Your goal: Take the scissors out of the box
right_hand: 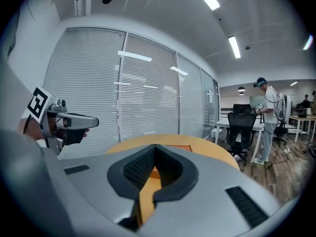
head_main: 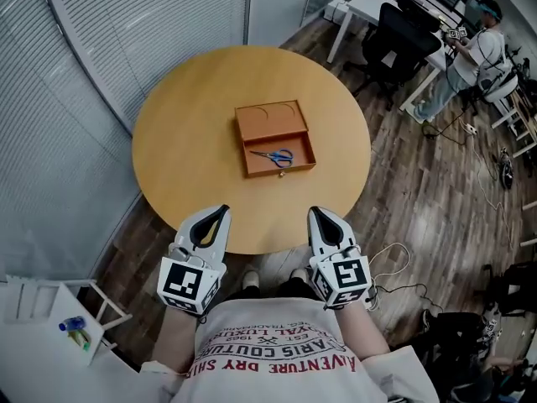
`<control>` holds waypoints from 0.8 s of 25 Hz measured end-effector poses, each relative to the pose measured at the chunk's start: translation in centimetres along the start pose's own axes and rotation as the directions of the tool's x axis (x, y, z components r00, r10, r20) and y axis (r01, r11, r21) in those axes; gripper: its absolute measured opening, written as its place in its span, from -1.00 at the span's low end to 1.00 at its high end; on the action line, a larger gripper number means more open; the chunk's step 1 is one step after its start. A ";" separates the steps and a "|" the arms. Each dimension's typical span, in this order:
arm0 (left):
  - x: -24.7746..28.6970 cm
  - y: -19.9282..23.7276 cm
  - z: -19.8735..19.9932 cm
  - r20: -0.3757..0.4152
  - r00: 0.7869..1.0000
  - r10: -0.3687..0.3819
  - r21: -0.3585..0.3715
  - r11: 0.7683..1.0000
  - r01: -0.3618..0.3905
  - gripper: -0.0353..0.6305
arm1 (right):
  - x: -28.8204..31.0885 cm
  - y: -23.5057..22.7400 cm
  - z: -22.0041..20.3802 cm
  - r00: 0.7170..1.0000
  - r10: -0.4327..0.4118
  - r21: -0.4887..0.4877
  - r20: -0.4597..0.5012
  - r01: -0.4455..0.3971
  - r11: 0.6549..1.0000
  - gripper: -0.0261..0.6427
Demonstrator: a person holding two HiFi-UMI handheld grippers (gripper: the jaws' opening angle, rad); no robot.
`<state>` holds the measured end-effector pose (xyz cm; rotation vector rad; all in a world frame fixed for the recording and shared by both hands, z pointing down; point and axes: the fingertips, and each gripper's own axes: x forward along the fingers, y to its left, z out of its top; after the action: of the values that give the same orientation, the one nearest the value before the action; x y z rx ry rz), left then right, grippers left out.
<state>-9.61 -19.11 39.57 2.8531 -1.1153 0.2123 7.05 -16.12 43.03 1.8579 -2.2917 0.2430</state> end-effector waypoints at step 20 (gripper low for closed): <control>13.8 5.8 -0.9 -0.008 0.990 0.138 -0.060 0.989 -0.139 -0.87 | 16.6 -8.2 -1.3 0.946 0.259 -0.060 -0.195 -0.276 0.959 -0.90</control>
<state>-3.57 -32.48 42.67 2.7237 -1.2974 0.1882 11.74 -33.25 48.40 1.4148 -2.3770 0.3327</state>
